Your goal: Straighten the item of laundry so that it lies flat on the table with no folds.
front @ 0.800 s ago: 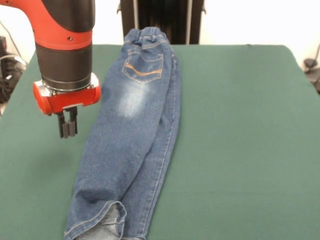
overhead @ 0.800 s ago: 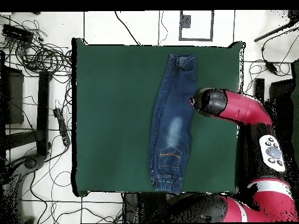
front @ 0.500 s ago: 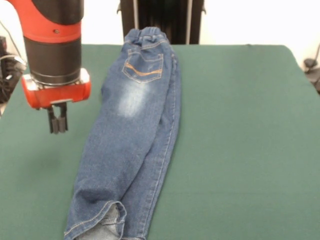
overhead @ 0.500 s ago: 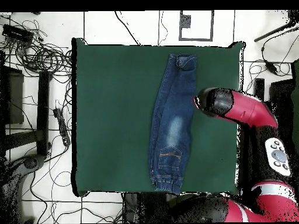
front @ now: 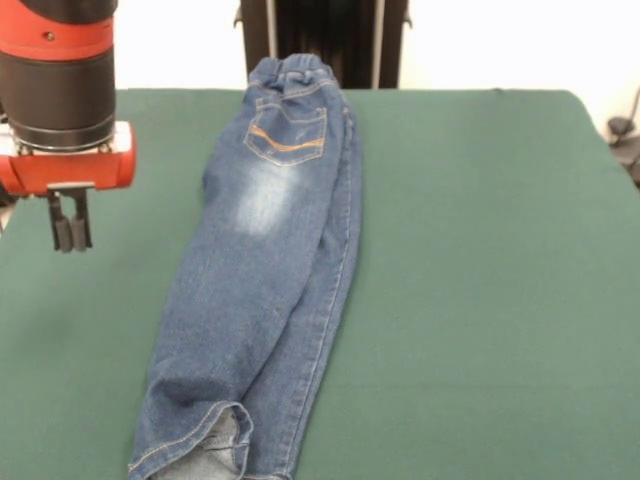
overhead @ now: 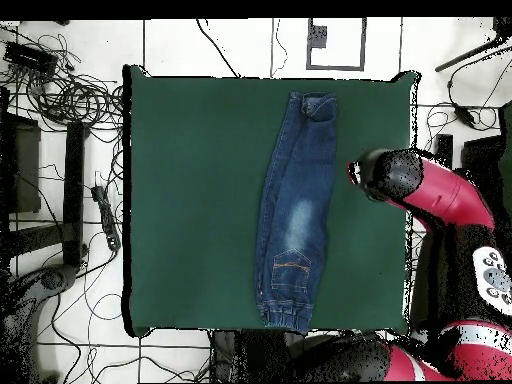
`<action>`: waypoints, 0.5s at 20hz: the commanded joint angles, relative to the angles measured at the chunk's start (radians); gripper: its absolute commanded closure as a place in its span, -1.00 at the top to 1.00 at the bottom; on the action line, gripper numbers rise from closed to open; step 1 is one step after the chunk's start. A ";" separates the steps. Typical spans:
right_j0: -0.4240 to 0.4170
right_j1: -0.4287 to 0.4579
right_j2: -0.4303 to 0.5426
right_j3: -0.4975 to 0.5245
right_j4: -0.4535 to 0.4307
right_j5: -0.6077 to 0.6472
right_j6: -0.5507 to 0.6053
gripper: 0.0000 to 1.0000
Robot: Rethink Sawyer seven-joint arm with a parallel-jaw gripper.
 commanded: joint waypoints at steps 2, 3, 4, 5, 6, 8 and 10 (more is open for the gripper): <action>0.059 0.048 0.003 0.020 0.099 0.081 0.359 -1.00; 0.062 0.051 -0.002 0.016 0.103 0.082 0.360 -1.00; 0.066 0.055 -0.006 0.009 0.109 0.088 0.365 -1.00; 0.069 0.059 -0.011 0.002 0.115 0.093 0.370 -1.00; 0.073 0.061 -0.015 0.001 0.120 0.097 0.376 -1.00; 0.078 0.065 -0.023 -0.006 0.129 0.103 0.377 -1.00; 0.082 0.069 -0.029 -0.010 0.137 0.118 0.380 -1.00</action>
